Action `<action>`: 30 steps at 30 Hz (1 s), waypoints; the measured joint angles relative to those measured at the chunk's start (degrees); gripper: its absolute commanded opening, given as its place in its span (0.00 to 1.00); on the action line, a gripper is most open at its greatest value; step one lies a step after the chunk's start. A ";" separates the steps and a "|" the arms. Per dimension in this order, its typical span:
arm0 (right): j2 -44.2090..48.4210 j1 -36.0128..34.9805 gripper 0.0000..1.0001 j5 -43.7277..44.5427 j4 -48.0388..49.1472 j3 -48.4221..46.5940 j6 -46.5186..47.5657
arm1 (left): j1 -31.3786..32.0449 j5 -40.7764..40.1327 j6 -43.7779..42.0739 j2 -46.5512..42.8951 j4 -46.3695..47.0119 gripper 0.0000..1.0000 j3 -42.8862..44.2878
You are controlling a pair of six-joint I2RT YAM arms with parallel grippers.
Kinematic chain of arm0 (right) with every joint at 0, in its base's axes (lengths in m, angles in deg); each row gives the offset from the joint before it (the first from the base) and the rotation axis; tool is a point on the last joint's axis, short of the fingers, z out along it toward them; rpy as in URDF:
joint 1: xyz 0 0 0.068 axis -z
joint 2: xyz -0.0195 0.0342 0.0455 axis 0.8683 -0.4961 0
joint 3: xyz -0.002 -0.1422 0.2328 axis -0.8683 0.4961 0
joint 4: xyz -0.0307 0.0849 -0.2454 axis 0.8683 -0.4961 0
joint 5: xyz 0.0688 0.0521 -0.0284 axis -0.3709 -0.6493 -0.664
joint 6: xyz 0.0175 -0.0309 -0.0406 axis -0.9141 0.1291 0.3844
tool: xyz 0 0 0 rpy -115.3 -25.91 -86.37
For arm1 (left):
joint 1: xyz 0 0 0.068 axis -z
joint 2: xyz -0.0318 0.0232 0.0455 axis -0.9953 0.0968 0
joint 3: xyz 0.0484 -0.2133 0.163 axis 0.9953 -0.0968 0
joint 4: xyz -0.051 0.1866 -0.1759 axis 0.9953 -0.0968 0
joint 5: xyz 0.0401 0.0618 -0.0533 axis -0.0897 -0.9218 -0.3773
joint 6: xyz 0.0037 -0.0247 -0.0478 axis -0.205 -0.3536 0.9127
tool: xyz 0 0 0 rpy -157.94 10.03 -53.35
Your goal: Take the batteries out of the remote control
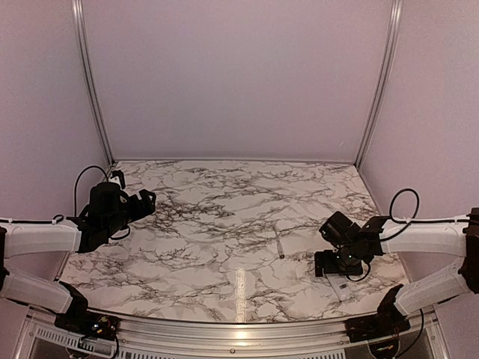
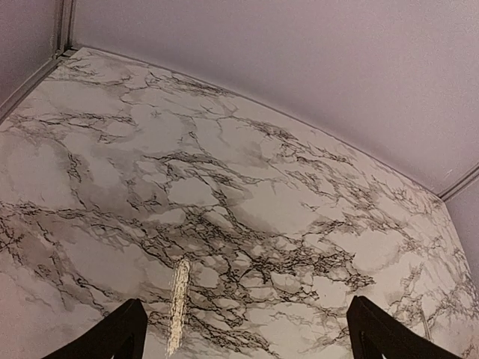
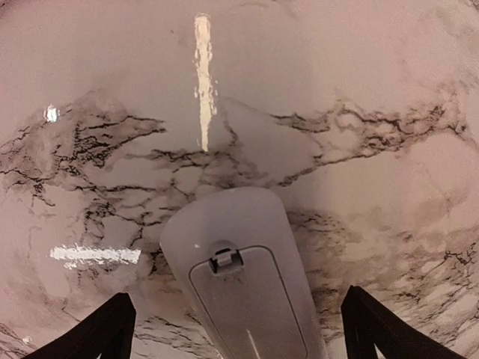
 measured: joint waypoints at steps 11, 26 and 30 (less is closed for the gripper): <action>0.63 -0.02 0.47 -0.28 0.98 2.10 -0.74 | 0.00 0.98 0.00 0.52 0.11 0.97 0.00; 0.81 -0.02 0.21 0.02 1.03 2.16 0.07 | 0.00 2.49 0.00 0.61 1.16 0.97 0.24; 0.57 0.00 0.18 -0.13 0.81 1.86 0.28 | 0.00 2.84 0.00 0.61 1.18 0.97 0.24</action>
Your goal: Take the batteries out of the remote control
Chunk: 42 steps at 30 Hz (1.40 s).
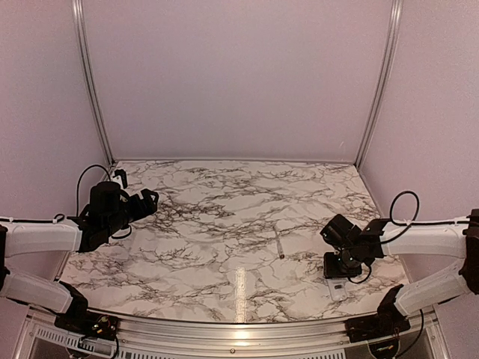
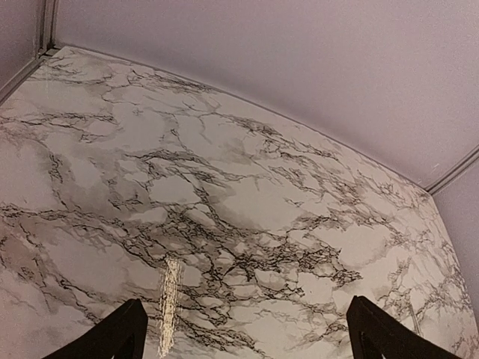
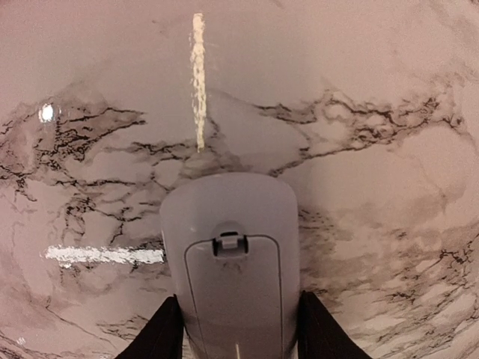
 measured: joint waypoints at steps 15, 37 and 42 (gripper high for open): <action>-0.13 -0.07 0.12 -4.57 7.21 -4.11 -0.39 | 0.00 3.32 -0.09 -0.98 2.71 0.97 -0.02; 4.76 -0.07 0.11 -7.56 26.77 -7.61 -9.11 | 3.54 8.17 -1.57 -1.60 9.11 0.94 -0.63; 4.20 -0.07 0.12 -8.13 36.15 -7.34 -13.20 | 5.29 10.60 -2.08 -1.49 12.09 0.94 -0.68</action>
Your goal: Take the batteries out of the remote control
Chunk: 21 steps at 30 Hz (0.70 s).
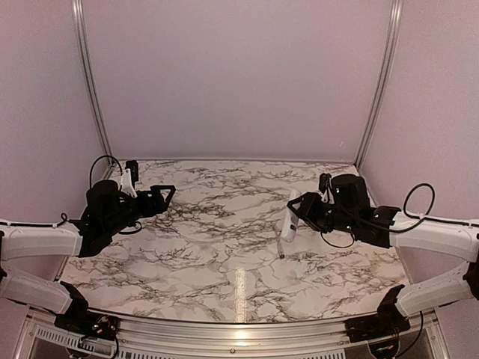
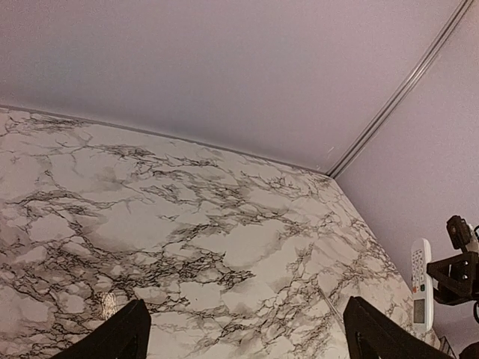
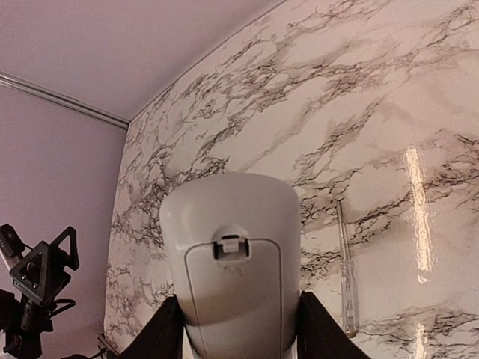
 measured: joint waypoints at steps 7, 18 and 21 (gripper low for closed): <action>-4.74 -0.72 0.12 -0.70 10.19 -0.04 -4.46 | 2.56 2.99 -1.79 1.05 5.01 0.94 -0.63; -11.08 -4.83 0.13 1.11 18.45 -2.21 -9.75 | 6.34 6.93 -4.09 2.67 13.16 0.94 -2.51; -13.20 -5.86 0.13 1.79 20.28 -3.87 -11.13 | 7.54 7.58 -4.92 3.45 15.32 0.94 -2.67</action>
